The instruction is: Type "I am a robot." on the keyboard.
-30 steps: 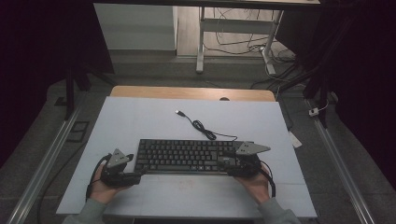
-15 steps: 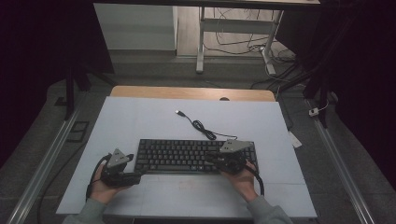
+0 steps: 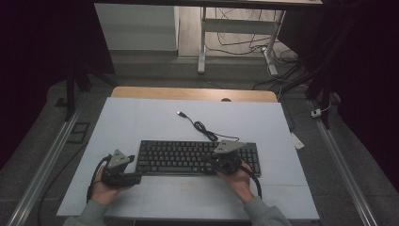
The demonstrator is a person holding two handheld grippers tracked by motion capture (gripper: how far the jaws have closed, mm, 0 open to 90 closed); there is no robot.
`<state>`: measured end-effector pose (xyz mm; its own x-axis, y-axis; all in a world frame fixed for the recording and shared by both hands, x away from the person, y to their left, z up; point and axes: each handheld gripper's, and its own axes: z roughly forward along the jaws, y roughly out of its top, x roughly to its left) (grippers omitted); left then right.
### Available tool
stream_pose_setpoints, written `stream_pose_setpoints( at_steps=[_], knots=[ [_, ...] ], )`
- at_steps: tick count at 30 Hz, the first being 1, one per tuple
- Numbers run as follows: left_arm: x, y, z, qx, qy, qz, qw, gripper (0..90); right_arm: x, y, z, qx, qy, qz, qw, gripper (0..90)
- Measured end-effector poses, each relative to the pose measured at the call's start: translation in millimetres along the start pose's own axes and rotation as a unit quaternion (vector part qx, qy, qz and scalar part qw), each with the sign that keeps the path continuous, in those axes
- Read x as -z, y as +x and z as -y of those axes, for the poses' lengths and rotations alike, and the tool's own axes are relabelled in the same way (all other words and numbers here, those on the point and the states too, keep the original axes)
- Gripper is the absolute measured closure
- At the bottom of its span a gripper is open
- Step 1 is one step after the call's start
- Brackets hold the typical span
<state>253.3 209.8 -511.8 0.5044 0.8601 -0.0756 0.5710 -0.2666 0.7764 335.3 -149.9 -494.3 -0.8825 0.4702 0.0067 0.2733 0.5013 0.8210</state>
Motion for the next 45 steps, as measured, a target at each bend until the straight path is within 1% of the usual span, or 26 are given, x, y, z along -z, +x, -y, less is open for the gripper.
stream_pose_setpoints(
  at_steps=[3, 4, 5, 6, 7, 9, 10, 11, 19, 23, 32, 37, 45],
  knots=[
    [-1.6, 2.7, -0.8, 0.013, -0.004, -0.003, 0.9999, 37.3, -4.8, 1.0, -2.0, 0.001, 0.002, -0.001, 1.0, 89.6],
    [-2.2, 3.7, -1.2, 0.015, -0.005, -0.003, 0.9999, 43.2, -8.2, 1.7, -3.6, 0.001, 0.004, -0.003, 1.0, 89.6],
    [-2.7, 4.2, -1.5, 0.018, -0.007, -0.004, 0.9998, 43.2, -8.2, 1.7, -3.6, 0.001, 0.004, -0.003, 1.0, 89.6],
    [-3.1, 5.0, -1.8, 0.018, -0.007, -0.003, 0.9998, 49.5, -11.5, 2.4, -5.0, 0.001, 0.005, -0.006, 1.0, 89.7],
    [-3.7, 5.2, -2.2, 0.02, -0.009, -0.004, 0.9997, 49.5, -11.5, 2.4, -5.0, 0.001, 0.005, -0.006, 1.0, 89.7],
    [-4.7, 5.9, -2.6, 0.02, -0.009, -0.003, 0.9998, 56.1, -14.4, 3.0, -6.0, 0.003, 0.005, -0.01, 0.9999, 89.7],
    [-5.4, 6.1, -2.8, 0.02, -0.008, -0.003, 0.9998, 62.8, -16.8, 3.6, -6.8, 0.005, 0.005, -0.012, 0.9999, 89.7],
    [-6.1, 6.4, -3.0, 0.02, -0.007, -0.002, 0.9998, 62.8, -16.8, 3.6, -6.8, 0.005, 0.005, -0.012, 0.9999, 89.7],
    [-14.5, 8.8, -5.2, 0.018, 0.011, -0.001, 0.9998, 88.1, -23.7, 4.3, -9.8, 0.004, 0.006, -0.015, 0.9999, 89.6],
    [-18.9, 9.1, -5.5, 0.015, 0.02, 0.002, 0.9997, 89.1, -27.3, 3.7, -10.7, 0.002, 0.008, -0.013, 0.9999, 89.6],
    [-33.6, 11.5, -5.8, 0.009, 0.045, -0.01, 0.9989, 89.1, -33.5, -0.1, -11.5, -0.006, 0.016, -0.007, 0.9998, 89.7],
    [-34.7, 11.8, -5.4, 0.008, 0.045, -0.011, 0.9989, 89.1, -38.2, -1.9, -12.4, -0.011, 0.018, -0.004, 0.9998, 89.6],
    [-34.6, 11.3, -5.4, 0.007, 0.046, -0.011, 0.9989, 89.0, -43.7, -3.1, -15.2, -0.011, 0.022, 0.001, 0.9997, 89.6]
  ],
)
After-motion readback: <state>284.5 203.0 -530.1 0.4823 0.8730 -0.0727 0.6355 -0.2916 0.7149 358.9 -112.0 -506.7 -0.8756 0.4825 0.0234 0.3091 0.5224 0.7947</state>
